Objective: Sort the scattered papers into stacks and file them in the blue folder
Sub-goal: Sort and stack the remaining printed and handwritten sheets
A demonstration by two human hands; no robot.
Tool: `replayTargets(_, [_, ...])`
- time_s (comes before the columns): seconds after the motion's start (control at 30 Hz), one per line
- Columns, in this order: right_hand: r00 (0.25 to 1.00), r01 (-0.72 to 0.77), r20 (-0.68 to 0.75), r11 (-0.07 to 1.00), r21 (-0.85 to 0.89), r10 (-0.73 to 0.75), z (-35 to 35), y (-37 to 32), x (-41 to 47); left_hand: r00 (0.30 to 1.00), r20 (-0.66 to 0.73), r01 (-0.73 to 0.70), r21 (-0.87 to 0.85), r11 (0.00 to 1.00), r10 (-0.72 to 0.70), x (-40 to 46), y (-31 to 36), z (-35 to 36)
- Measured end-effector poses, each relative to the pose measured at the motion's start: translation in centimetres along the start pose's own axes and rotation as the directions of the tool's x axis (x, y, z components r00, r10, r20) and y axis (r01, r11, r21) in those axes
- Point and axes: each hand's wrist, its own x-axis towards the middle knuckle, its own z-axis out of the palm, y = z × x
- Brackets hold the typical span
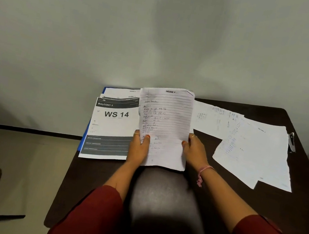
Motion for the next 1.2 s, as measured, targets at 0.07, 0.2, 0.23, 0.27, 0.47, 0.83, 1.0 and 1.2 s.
replayTargets(0.07, [0.993,-0.070,0.098,0.995,0.066,0.064,1.4,-1.6,0.5,0.998,-0.039,0.046,0.018,0.999,-0.046,1.1,-0.4,-2.3])
replayTargets(0.2, [0.969,-0.119,0.228,0.989,0.083,0.098,5.5,-4.3,1.1,0.982,-0.115,0.155,0.056,0.986,-0.148,2.5,-2.1,-6.8])
replayTargets(0.23, [0.965,-0.109,0.248,0.992,0.064,0.090,6.6,-4.9,1.2,0.977,-0.135,0.177,0.069,0.982,-0.167,2.7,-2.6,-7.7])
replayTargets(0.27, [0.960,-0.097,0.269,0.994,0.059,0.078,7.8,-5.6,1.6,0.969,-0.160,0.202,0.081,0.976,-0.187,3.2,-3.1,-8.8])
replayTargets(0.47, [0.935,-0.106,0.344,0.994,0.037,0.087,12.6,-9.3,3.4,0.943,-0.241,0.271,0.147,0.951,-0.231,6.2,-5.0,-13.2])
replayTargets(0.83, [0.899,-0.179,0.405,0.984,-0.001,0.164,17.2,-10.9,5.6,0.921,-0.255,0.348,0.195,0.917,-0.296,10.3,-7.8,-16.2])
replayTargets(1.0, [0.879,-0.191,0.442,0.981,-0.024,0.182,18.2,-10.3,6.0,0.913,-0.286,0.370,0.273,0.888,-0.292,11.6,-10.1,-16.6])
replayTargets(1.2, [0.904,-0.159,0.386,0.983,-0.095,0.183,16.6,-9.7,6.7,0.854,-0.480,0.368,0.285,0.885,-0.200,10.6,-7.6,-15.3])
